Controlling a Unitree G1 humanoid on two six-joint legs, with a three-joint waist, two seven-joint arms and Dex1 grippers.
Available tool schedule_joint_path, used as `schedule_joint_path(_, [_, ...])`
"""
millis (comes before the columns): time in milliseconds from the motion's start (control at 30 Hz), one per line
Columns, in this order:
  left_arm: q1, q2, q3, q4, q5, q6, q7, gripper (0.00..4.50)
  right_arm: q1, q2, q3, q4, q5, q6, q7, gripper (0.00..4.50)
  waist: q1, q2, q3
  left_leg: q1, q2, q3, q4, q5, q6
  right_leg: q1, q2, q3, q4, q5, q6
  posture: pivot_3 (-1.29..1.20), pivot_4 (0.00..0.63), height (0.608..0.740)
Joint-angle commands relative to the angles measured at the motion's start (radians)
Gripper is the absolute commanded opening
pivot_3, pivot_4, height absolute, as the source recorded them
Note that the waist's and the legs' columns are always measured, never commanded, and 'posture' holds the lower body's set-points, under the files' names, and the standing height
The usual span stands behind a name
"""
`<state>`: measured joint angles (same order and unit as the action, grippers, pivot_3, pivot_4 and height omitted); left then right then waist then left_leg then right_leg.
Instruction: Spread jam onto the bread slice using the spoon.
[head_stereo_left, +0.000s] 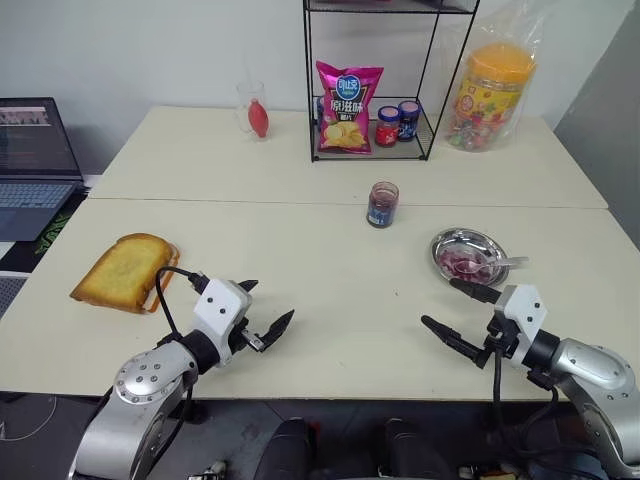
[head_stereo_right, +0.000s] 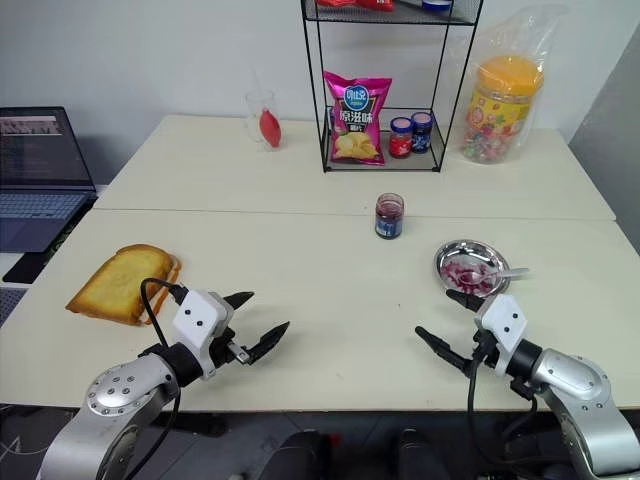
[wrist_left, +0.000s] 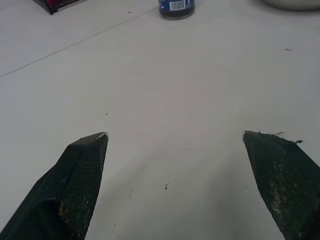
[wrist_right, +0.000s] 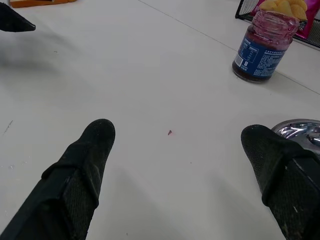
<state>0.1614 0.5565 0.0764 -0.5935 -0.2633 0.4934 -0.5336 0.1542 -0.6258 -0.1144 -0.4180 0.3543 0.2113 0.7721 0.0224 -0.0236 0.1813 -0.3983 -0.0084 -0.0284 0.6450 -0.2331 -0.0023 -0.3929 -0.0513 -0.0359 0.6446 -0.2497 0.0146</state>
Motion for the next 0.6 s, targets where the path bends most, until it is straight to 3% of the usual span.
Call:
schedule_joint_path(33, [-0.001,0.011,0.004,-0.035,0.006,-0.026,-0.007,4.50,-0.008,0.000,-0.003,-0.026,0.009,-0.003,0.001,4.48,0.000,0.000,0.000,0.000,0.000,0.000,0.000,0.000,0.000,0.000,0.000,0.000,0.000,0.000,0.000,0.00,0.150,0.740])
schedule_joint_path(500, [0.007,0.020,-0.002,-0.037,0.047,-0.023,0.011,4.50,0.008,0.012,0.009,-0.024,0.009,-0.008,0.010,4.48,0.000,0.000,0.000,0.000,0.000,0.000,0.000,0.000,0.000,0.000,0.000,0.000,0.000,0.000,0.000,0.00,0.150,0.740])
schedule_joint_path(600, [-0.008,0.007,0.005,-0.017,0.053,-0.090,0.008,4.50,0.014,0.015,0.013,-0.028,0.004,-0.007,0.005,4.48,0.000,0.000,0.000,0.000,0.000,0.000,0.000,0.000,0.000,0.000,0.000,0.000,0.000,0.000,0.000,0.00,0.150,0.740])
